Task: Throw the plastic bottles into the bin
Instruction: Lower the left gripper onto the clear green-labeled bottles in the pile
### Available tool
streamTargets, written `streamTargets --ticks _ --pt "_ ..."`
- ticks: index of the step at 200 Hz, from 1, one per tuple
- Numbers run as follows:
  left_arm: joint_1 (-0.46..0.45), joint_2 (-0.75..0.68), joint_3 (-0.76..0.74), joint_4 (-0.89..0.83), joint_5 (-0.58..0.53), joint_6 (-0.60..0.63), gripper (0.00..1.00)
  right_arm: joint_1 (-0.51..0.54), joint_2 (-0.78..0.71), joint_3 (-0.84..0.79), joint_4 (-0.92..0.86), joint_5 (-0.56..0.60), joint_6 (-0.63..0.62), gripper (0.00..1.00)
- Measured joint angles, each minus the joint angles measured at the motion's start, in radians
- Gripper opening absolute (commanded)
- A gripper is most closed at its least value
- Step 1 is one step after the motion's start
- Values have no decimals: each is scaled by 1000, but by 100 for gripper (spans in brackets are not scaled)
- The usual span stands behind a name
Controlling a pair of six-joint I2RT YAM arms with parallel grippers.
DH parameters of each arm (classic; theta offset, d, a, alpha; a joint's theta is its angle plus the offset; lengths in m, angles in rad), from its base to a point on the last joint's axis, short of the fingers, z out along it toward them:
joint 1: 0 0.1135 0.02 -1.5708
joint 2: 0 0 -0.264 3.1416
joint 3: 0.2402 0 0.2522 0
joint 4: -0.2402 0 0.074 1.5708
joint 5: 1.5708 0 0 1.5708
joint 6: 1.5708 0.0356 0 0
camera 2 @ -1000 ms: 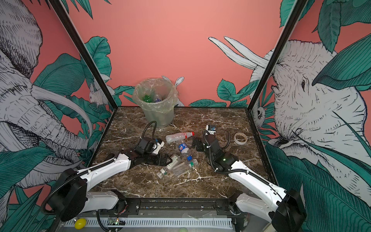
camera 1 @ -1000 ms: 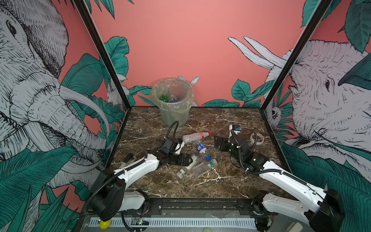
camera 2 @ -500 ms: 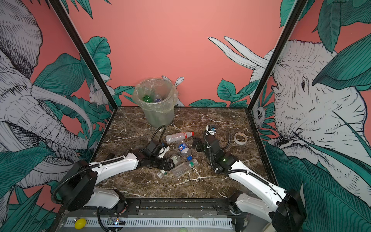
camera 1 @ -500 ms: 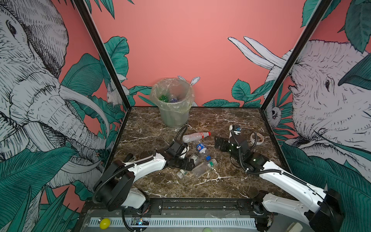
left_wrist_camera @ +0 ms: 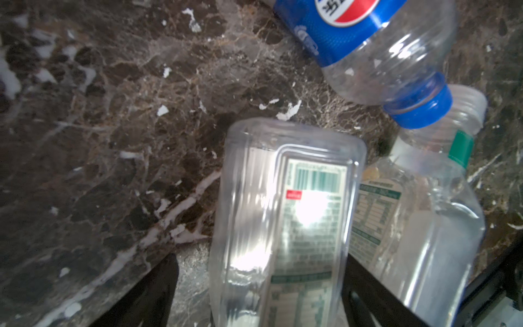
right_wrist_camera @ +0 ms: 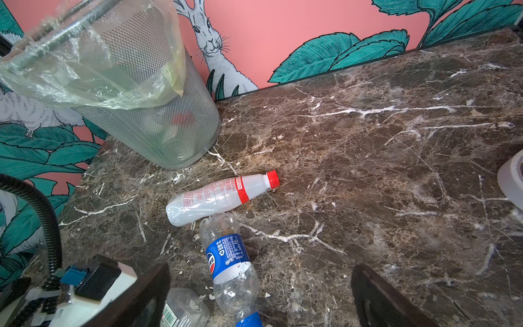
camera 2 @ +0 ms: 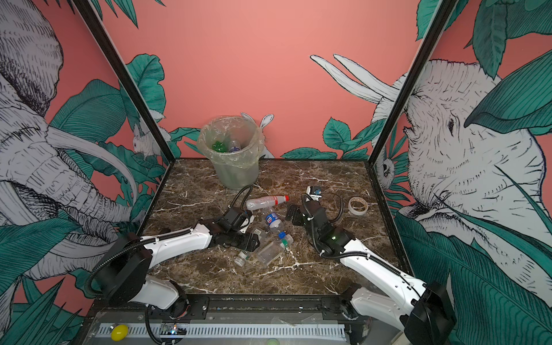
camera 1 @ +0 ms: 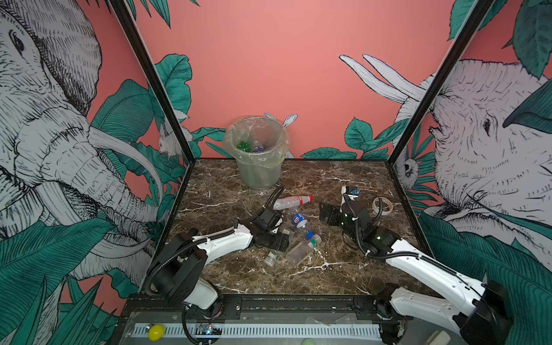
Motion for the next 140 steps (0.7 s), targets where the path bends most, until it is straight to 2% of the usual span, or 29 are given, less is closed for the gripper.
streamTargets --ticks 32,119,140 --pt "-8 35 13 -4 -13 11 84 0 0 0 0 0 0 99" --pt "-12 66 28 -13 -64 19 60 -8 0 -12 4 0 -5 99" --pt "-12 52 29 -24 -75 18 57 -10 0 -12 4 -1 -8 99"
